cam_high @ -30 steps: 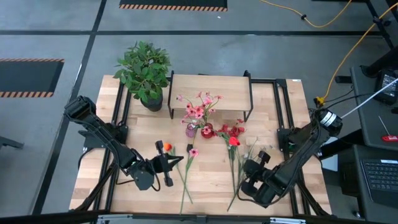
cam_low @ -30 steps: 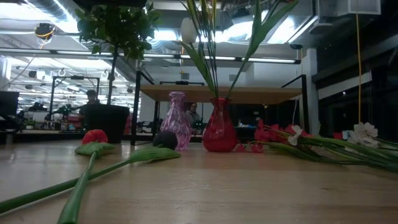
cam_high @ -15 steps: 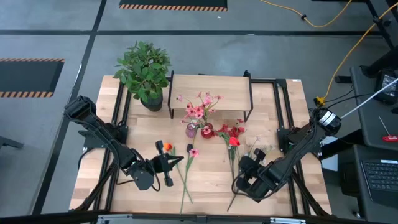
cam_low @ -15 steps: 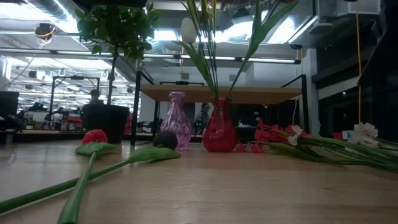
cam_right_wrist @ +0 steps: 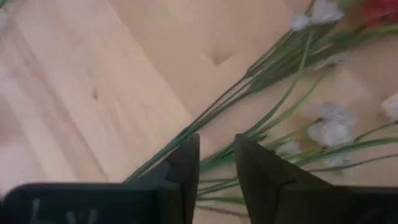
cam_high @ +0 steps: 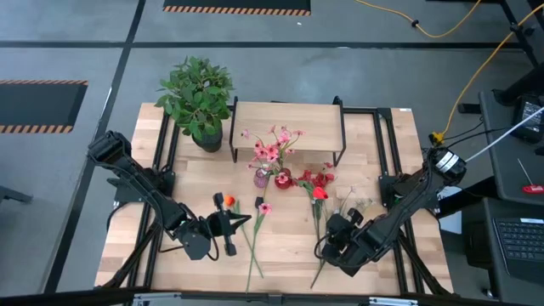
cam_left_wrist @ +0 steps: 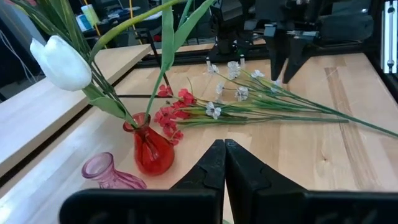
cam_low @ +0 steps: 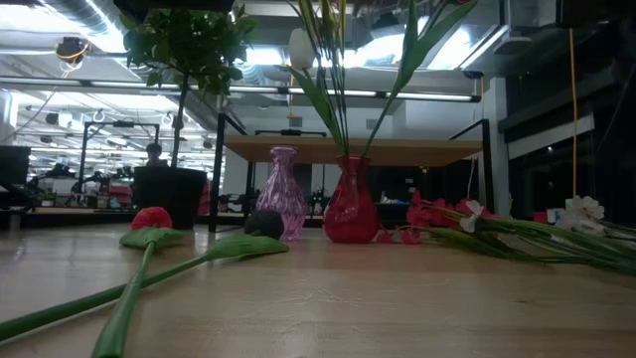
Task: Pick and place flowers into a vace then onto a shelf
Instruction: Put the white flowers into the purple vase
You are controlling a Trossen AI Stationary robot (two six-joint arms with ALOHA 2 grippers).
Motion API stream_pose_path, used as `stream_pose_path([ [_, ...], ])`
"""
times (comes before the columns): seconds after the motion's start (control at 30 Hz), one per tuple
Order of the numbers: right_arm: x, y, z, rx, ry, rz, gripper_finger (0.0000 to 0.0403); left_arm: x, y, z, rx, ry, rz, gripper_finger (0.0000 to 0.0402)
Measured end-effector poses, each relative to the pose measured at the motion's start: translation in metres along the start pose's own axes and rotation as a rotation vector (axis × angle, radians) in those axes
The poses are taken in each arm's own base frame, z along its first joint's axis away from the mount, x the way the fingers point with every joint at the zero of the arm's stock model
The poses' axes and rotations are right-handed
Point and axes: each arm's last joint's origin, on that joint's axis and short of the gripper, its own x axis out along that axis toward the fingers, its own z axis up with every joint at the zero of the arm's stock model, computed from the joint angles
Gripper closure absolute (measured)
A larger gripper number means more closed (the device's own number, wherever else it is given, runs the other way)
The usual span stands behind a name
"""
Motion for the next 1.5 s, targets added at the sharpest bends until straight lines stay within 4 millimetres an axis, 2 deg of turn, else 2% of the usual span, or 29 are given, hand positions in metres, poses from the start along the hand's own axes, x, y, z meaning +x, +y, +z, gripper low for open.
stream_pose_path([
  [0.23, -0.001, 0.006, -0.004, 0.068, 0.123, 0.065, 0.0262, 0.000, 0.000, 0.000, 0.000, 0.000, 0.000, 0.0394],
  [0.67, -0.001, 0.007, -0.004, 0.081, 0.149, 0.082, 0.0260, 0.000, 0.000, 0.000, -0.001, 0.001, 0.000, 0.0396],
  [1.1, -0.008, 0.015, -0.023, 0.394, 0.219, 0.108, 0.0260, 0.000, 0.000, 0.000, -0.042, 0.001, -0.001, 0.0396],
  [1.5, 0.029, 0.028, -0.045, 0.499, 0.150, 0.054, 0.0260, 0.000, 0.000, 0.000, -0.042, 0.001, 0.000, 0.0395],
])
